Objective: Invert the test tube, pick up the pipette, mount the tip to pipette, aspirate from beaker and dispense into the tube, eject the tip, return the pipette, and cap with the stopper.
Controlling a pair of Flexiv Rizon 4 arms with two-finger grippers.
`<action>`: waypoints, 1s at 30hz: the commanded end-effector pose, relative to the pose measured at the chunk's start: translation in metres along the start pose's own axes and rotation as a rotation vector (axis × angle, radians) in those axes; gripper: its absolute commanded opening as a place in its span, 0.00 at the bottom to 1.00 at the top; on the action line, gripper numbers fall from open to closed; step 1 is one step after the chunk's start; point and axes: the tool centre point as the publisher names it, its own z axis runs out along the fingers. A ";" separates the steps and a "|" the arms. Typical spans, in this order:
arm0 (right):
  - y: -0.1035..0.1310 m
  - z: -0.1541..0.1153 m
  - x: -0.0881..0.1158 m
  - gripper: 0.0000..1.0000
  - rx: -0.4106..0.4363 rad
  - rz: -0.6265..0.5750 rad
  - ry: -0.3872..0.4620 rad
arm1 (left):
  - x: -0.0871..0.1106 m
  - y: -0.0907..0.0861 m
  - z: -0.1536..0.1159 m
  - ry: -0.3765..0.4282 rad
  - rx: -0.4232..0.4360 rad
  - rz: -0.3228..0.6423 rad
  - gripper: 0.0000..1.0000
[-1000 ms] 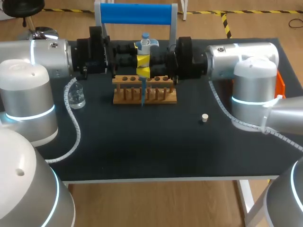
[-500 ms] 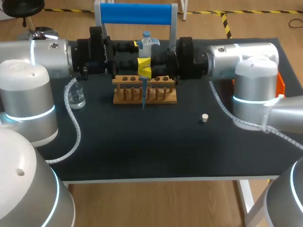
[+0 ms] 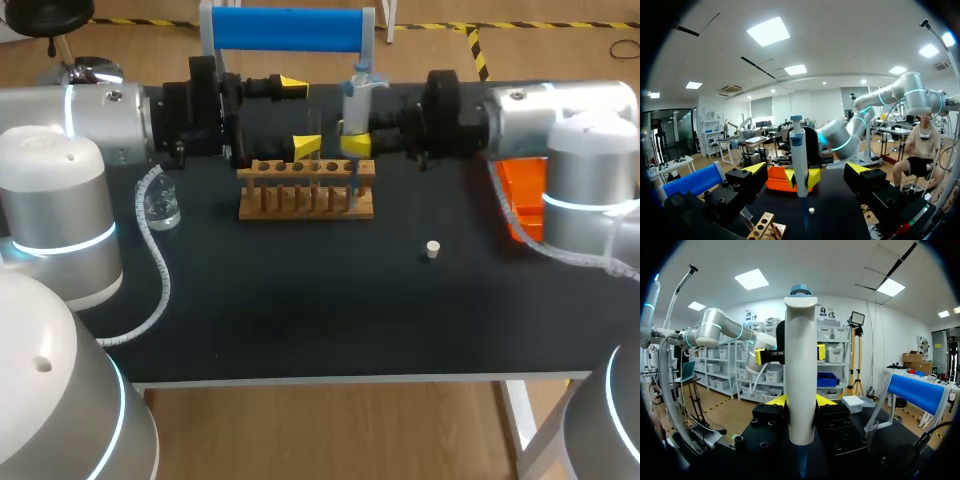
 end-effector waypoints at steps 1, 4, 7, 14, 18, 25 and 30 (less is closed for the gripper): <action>0.004 -0.058 0.003 0.00 0.018 -0.006 0.007 | 0.001 0.001 0.000 -0.002 0.003 0.002 1.00; 0.004 -0.076 0.002 0.00 0.040 -0.014 0.007 | 0.001 0.001 0.000 -0.002 0.003 0.002 1.00; 0.004 -0.076 0.002 0.00 0.040 -0.014 0.007 | 0.001 0.001 0.000 -0.002 0.003 0.002 1.00; 0.004 -0.076 0.002 0.00 0.040 -0.014 0.007 | 0.001 0.001 0.000 -0.002 0.003 0.002 1.00; 0.004 -0.076 0.002 0.00 0.040 -0.014 0.007 | 0.001 0.001 0.000 -0.002 0.003 0.002 1.00; 0.004 -0.076 0.002 0.00 0.040 -0.014 0.007 | 0.001 0.001 0.000 -0.002 0.003 0.002 1.00; 0.013 -0.096 0.005 0.00 0.021 0.008 0.008 | 0.001 0.001 0.000 -0.002 0.003 0.002 1.00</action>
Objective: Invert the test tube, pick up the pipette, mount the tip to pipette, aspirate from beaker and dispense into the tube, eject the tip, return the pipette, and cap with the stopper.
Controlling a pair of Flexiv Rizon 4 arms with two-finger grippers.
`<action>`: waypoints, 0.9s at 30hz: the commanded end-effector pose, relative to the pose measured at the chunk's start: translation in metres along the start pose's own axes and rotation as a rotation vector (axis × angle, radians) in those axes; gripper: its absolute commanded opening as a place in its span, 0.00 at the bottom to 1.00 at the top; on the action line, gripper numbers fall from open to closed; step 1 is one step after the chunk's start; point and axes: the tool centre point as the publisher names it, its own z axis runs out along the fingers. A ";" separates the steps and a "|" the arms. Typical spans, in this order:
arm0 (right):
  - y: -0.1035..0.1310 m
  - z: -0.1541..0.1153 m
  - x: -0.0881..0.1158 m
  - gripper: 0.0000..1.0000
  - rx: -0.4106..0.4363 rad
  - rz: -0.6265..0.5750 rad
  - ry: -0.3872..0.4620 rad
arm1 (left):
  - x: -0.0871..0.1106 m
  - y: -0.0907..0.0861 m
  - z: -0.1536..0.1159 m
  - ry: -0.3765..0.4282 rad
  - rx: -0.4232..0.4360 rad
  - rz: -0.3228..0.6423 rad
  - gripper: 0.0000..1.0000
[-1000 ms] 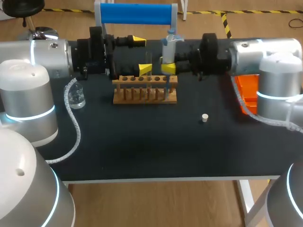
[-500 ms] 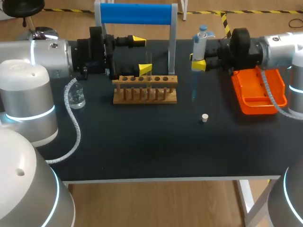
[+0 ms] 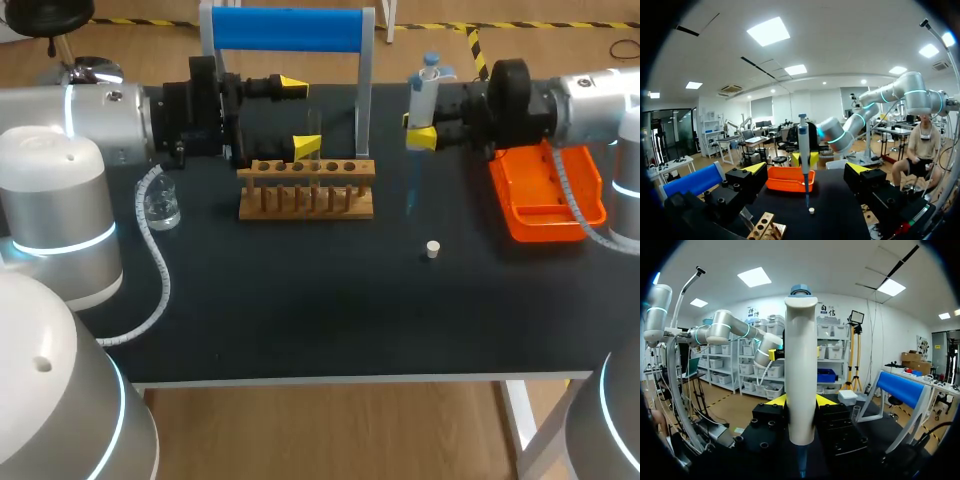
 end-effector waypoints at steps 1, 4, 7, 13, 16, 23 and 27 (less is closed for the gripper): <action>0.009 -0.026 0.006 0.00 0.001 0.006 -0.004 | 0.001 0.001 0.000 -0.002 0.003 0.002 1.00; 0.013 -0.045 0.009 0.00 -0.008 0.015 -0.005 | 0.001 0.001 0.000 -0.002 0.003 0.002 1.00; 0.018 -0.062 0.014 0.00 -0.018 0.030 0.004 | 0.001 0.001 0.000 -0.002 0.003 0.002 1.00; 0.025 -0.092 0.018 0.00 -0.045 0.050 0.028 | 0.001 0.001 0.000 -0.002 0.003 0.002 1.00; 0.025 -0.110 0.018 0.00 -0.031 0.037 0.035 | 0.001 0.001 0.000 -0.002 0.003 0.002 1.00; 0.021 -0.153 0.007 0.00 -0.049 0.026 0.082 | 0.001 0.001 0.000 -0.002 0.003 0.002 1.00; 0.021 -0.177 -0.004 0.00 -0.062 0.004 0.085 | 0.001 0.001 0.000 -0.002 0.003 0.002 1.00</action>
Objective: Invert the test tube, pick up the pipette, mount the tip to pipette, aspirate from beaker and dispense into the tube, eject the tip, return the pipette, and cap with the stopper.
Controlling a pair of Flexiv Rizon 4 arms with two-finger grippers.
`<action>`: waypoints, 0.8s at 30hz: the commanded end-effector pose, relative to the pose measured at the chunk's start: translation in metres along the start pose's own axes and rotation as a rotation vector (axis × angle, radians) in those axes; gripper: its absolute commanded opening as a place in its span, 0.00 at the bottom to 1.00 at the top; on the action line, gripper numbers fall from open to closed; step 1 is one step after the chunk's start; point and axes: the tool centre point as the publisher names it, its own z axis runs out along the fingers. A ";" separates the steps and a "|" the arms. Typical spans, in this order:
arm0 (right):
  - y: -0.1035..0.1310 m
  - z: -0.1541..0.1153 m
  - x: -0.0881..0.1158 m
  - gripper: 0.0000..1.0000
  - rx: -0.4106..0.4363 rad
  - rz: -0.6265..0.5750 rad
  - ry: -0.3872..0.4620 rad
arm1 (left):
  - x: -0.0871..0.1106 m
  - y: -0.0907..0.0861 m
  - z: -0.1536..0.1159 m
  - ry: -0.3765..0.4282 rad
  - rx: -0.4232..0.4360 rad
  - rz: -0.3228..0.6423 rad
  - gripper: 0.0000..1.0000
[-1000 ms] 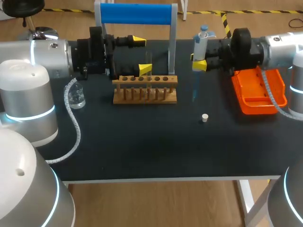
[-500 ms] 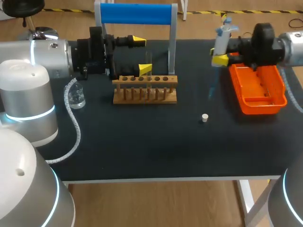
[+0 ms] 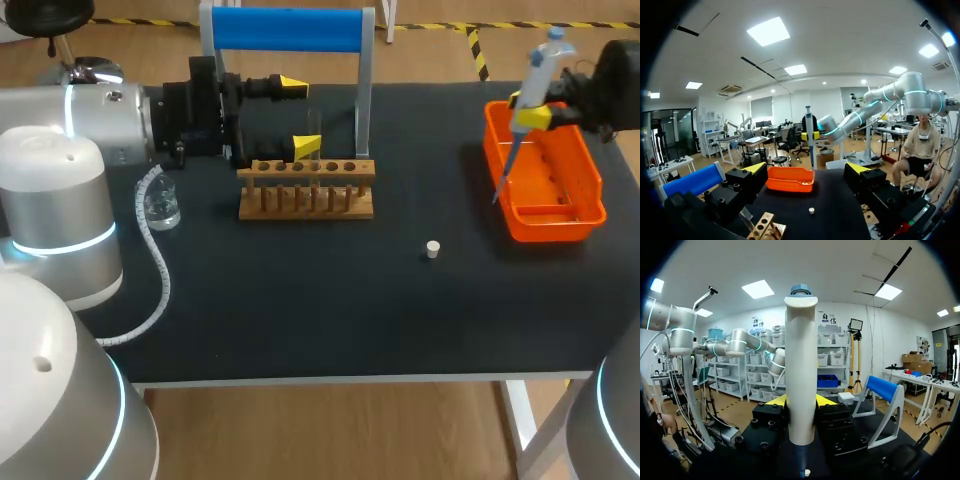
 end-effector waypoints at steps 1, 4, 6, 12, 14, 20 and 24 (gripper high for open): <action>-0.003 -0.038 -0.015 0.00 0.000 -0.022 0.049 | 0.001 0.001 0.000 -0.002 0.003 0.002 1.00; -0.005 -0.057 -0.023 0.00 0.013 -0.038 0.040 | 0.001 0.001 0.000 -0.002 0.003 0.002 1.00; -0.007 -0.068 -0.027 0.00 0.027 -0.049 0.029 | 0.001 0.001 0.000 -0.002 0.003 0.002 1.00; -0.013 -0.093 -0.037 0.00 0.039 -0.064 0.027 | 0.001 0.001 0.000 -0.002 0.003 0.002 1.00; -0.015 -0.100 -0.041 0.00 0.038 -0.065 0.027 | 0.001 0.001 0.000 -0.002 0.003 0.002 1.00; -0.024 -0.114 -0.050 0.00 0.053 -0.065 0.028 | 0.001 0.001 0.000 -0.002 0.003 0.002 1.00; -0.026 -0.120 -0.055 0.00 0.037 -0.063 0.038 | 0.001 0.001 0.000 -0.002 0.003 0.002 1.00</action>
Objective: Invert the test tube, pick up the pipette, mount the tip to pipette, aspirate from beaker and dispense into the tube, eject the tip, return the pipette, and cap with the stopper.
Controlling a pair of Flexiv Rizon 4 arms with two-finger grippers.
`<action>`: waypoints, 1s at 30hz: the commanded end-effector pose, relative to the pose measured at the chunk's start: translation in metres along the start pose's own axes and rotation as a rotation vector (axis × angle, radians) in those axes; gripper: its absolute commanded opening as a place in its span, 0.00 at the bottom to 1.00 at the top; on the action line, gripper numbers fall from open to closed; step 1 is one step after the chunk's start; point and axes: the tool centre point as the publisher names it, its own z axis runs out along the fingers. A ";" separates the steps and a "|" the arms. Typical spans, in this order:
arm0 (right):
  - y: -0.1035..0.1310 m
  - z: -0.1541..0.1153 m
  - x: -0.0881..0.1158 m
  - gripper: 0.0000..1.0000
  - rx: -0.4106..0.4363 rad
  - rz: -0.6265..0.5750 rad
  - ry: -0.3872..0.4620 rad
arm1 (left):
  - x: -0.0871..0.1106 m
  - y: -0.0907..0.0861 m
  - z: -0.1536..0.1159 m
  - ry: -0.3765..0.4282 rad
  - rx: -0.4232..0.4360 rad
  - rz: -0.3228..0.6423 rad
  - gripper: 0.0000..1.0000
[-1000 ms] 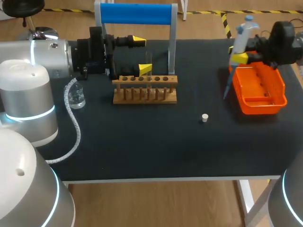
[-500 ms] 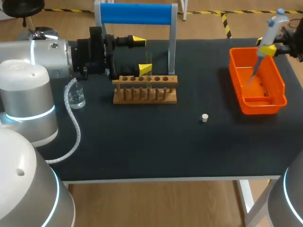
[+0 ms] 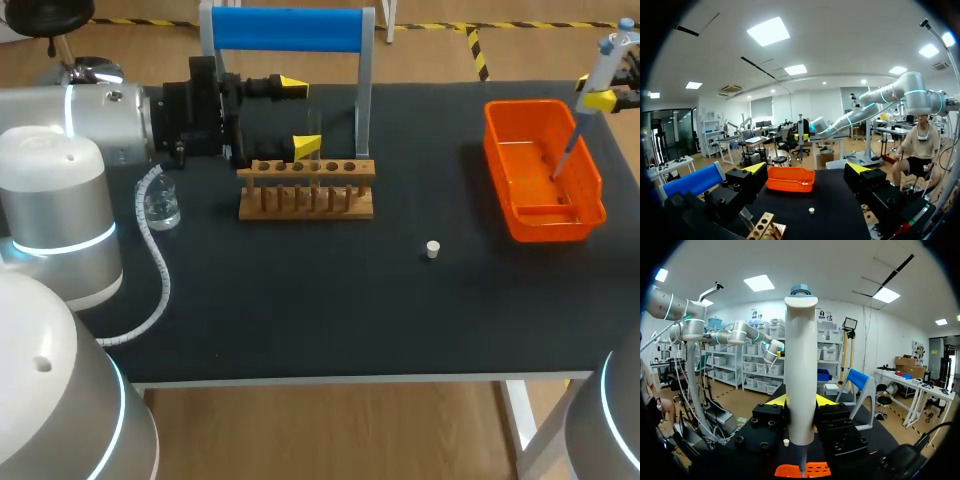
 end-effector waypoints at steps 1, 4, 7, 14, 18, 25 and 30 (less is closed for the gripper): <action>-0.005 -0.010 -0.010 0.00 -0.019 0.000 0.067 | 0.001 0.001 0.000 -0.002 0.003 0.002 1.00; -0.005 -0.013 -0.012 0.00 -0.056 0.005 0.074 | 0.001 0.001 0.000 -0.002 0.003 0.002 1.00; -0.005 -0.015 -0.011 0.00 -0.084 0.011 0.099 | 0.001 0.001 0.000 -0.002 0.003 0.002 1.00; -0.007 -0.018 -0.012 0.00 -0.071 0.013 0.112 | 0.001 0.001 0.000 -0.002 0.003 0.002 1.00; -0.012 -0.018 -0.011 0.00 -0.056 0.022 0.126 | 0.001 0.001 0.000 -0.002 0.003 0.002 1.00; -0.019 -0.018 -0.009 0.00 -0.052 0.029 0.129 | 0.001 0.001 0.000 -0.002 0.003 0.002 1.00; -0.020 -0.017 -0.009 0.00 -0.042 0.027 0.120 | 0.001 0.001 0.000 -0.002 0.003 0.002 1.00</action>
